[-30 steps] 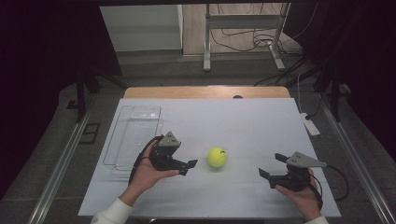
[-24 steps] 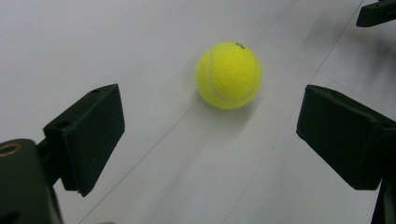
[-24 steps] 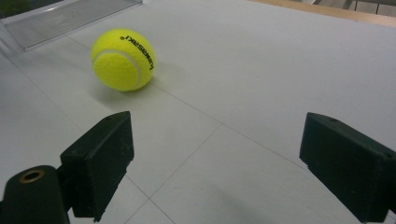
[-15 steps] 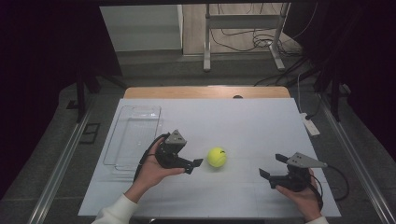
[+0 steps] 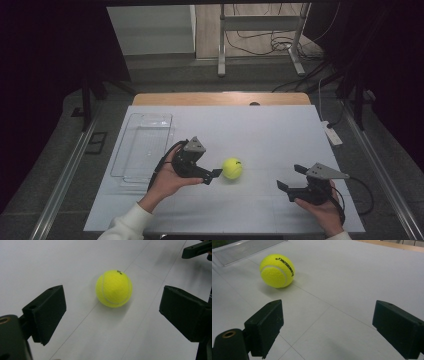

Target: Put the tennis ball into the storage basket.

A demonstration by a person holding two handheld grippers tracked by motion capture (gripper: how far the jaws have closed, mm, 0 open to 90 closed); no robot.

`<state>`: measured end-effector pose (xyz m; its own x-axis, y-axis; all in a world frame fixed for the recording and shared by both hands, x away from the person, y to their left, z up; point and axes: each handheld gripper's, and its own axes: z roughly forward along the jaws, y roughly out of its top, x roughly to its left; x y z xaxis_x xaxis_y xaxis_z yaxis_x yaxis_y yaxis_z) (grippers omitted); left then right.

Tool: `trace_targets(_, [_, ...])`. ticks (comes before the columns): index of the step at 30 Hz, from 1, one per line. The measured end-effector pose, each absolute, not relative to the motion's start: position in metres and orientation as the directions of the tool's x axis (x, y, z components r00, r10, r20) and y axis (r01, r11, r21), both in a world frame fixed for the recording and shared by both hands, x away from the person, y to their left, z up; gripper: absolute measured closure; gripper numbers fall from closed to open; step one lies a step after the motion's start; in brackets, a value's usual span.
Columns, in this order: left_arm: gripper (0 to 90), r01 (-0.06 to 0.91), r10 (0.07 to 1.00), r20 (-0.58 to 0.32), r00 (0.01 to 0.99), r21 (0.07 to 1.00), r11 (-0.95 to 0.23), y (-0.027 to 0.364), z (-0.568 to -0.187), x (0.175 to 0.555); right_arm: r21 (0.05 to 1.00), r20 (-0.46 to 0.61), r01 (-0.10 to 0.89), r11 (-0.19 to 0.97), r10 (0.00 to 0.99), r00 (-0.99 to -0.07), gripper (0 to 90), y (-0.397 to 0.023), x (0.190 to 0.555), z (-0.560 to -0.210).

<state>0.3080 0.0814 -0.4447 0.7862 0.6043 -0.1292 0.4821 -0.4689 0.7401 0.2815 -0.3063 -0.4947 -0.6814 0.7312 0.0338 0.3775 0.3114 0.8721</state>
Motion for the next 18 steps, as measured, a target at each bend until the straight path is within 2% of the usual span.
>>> trace_targets(18, [7.2, 0.486, 0.57, -0.148, 0.808, 0.713, -0.505, 0.052, -0.446, 0.324, 0.872, 0.04, 0.382, 0.307, 0.732, -0.681, 10.4, -0.306, 0.282, -0.495])
